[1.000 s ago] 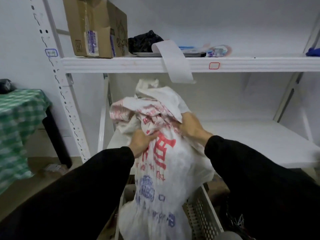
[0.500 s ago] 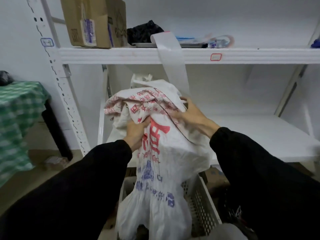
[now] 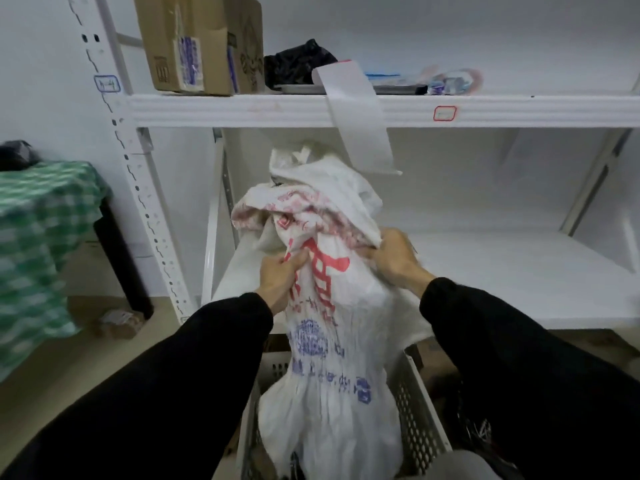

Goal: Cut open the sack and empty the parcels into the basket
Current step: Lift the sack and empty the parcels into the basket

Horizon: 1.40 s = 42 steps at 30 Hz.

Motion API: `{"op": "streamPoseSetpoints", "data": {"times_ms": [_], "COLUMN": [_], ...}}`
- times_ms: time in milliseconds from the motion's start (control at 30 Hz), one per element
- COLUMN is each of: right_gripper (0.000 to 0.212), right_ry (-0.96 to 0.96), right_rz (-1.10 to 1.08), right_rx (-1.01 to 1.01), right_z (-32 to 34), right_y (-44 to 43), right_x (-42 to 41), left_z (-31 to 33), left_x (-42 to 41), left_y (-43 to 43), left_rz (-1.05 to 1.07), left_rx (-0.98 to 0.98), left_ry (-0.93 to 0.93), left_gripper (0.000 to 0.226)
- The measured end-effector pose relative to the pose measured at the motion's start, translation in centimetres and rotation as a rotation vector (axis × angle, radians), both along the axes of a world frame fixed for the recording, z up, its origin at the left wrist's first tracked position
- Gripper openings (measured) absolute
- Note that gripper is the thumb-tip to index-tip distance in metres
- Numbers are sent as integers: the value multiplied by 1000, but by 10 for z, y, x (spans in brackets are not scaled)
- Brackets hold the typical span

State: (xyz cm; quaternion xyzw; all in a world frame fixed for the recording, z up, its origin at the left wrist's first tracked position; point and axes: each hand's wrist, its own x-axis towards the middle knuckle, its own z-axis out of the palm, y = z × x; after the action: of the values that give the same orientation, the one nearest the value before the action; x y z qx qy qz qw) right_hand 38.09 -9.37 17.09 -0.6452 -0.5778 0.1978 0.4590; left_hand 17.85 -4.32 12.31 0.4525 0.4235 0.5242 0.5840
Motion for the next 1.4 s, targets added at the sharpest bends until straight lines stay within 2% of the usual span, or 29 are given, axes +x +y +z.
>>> {"op": "streamPoseSetpoints", "data": {"times_ms": [67,133,200,233,267,333,400,500,533,600,667,767,867,933,1000,1033,1100,1133,1167,1233,1267,1333,1400], "right_gripper": [15,22,24,22,20,21,32,75,80,60,42,50,59,62,68,74,85,79,64,27,19,18,19], "right_ry": [82,-2,-189,-239,-226,-174,-184,-21,5,30,89,258,390,427,487,402,-20,-163,-181,-59,-37,14,77], "right_rz": [-142,-210,-115,-74,-102,-263,-226,114,146,85,-83,-194,-14,109,162,152,61,35,11,-100,-181,-324,-361], "right_rx": [146,252,137,81,74,152,114,-138,-190,-179,-130,-13,18,-4,-66,-116,-250,-279,-244,-91,-15,104,160], "right_z": [23,34,15,3,-2,5,7,-10,-20,-35,-33,-12,5,6,0,-4,-21,-33,-41,-39,-31,-13,-6], "right_y": [8,14,10,7,3,5,11,0,-1,1,1,7,11,8,1,-5,-17,-20,-20,-15,-8,4,8], "right_x": [9,15,13,15,18,25,24,-3,-12,-24,-27,-14,-24,-30,-20,-11,3,5,3,-3,-4,0,-1], "left_z": [15,18,8,4,2,6,11,16,19,19,16,14,19,16,9,4,1,6,13,26,29,25,7], "left_x": [3,5,4,2,-3,-11,-11,3,11,21,20,-4,-2,7,2,-2,-4,0,5,12,8,-11,-30], "left_y": [7,16,14,13,14,19,20,11,5,-3,-8,1,-2,-1,4,8,10,9,7,6,5,3,-2], "left_rz": [21,23,7,22,48,48,42,1,-41,-90,-120,-250,-369,-247,-64,-16,-6,-24,-40,-77,-93,-152,-197], "left_rx": [-6,32,92,92,80,85,44,-114,-134,-125,-90,-18,48,78,41,4,-63,-75,-74,-26,11,59,41], "left_ry": [-144,-153,61,101,75,17,-15,-239,-268,-213,-109,-15,129,213,185,141,-7,-81,-124,-128,-96,64,198], "left_gripper": [8,10,15,12,9,17,27,25,21,19,23,42,46,37,28,28,30,27,23,22,27,32,27]}}
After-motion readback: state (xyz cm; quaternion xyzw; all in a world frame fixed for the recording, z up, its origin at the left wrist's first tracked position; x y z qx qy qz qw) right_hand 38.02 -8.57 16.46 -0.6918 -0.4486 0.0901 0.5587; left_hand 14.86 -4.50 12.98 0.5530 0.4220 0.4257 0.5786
